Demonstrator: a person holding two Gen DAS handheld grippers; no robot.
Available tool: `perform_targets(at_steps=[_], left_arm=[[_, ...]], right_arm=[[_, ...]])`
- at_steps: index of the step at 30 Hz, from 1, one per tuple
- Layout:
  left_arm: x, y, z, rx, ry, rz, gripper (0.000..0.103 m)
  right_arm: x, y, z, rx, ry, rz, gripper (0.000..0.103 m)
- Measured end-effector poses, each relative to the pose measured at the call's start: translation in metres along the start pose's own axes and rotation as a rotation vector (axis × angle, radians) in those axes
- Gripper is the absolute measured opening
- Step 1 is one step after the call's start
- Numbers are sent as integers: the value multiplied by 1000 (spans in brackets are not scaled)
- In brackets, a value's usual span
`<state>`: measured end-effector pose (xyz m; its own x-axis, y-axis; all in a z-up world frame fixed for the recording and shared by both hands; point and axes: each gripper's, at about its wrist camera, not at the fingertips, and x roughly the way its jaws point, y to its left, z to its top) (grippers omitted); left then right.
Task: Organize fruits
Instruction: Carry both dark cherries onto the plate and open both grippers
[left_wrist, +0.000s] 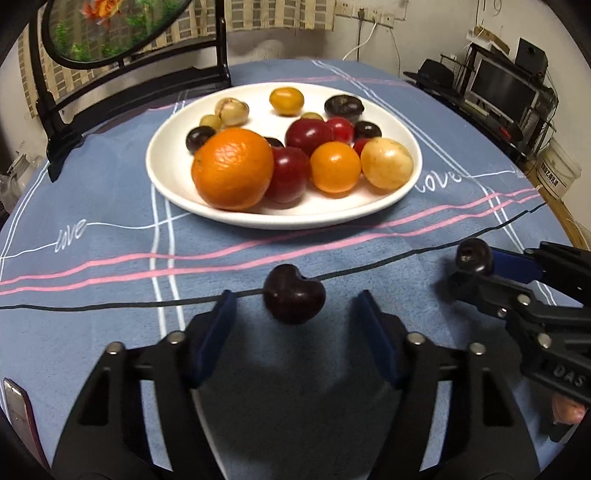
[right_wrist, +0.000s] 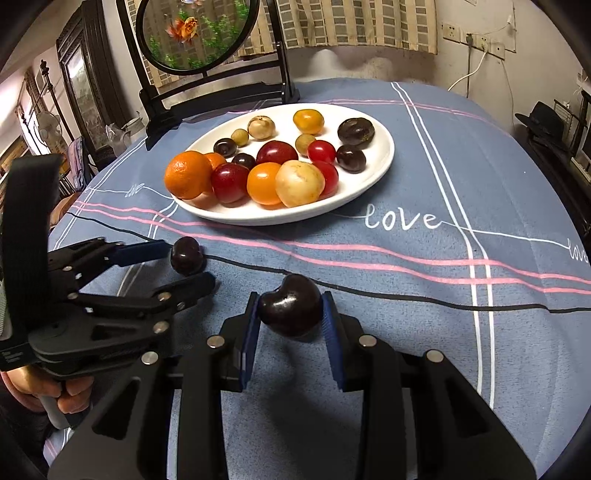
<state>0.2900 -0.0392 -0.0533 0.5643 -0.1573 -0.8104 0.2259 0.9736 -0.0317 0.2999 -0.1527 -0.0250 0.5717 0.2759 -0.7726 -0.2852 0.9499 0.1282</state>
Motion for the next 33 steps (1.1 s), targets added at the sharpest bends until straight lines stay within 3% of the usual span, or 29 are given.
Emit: perform_targets(at_steps=[7,11,17,21,29,33], left_arm=[[4,-10,3,42,-17,48,60],[3,-16,4,55,-29,58,51],[-1,-32,-3,112,-66,143,45],[-4,-28,-5,74,-58,128,34],[-19,-24,-14,7,-49,69,33],[-41,-21,-16,-9,-99,56,33]], right_arm=[[1,-2,0,1,8,-2,33],[3,-3,0,5,11,-12,33],[4,-4,-1,5,13,-26,33],[4,-2,-2,-3,6,-39,33],[-6,6,-4,-29,-36,-46,33],[-16,12,-4,-45,-72,-26,33]])
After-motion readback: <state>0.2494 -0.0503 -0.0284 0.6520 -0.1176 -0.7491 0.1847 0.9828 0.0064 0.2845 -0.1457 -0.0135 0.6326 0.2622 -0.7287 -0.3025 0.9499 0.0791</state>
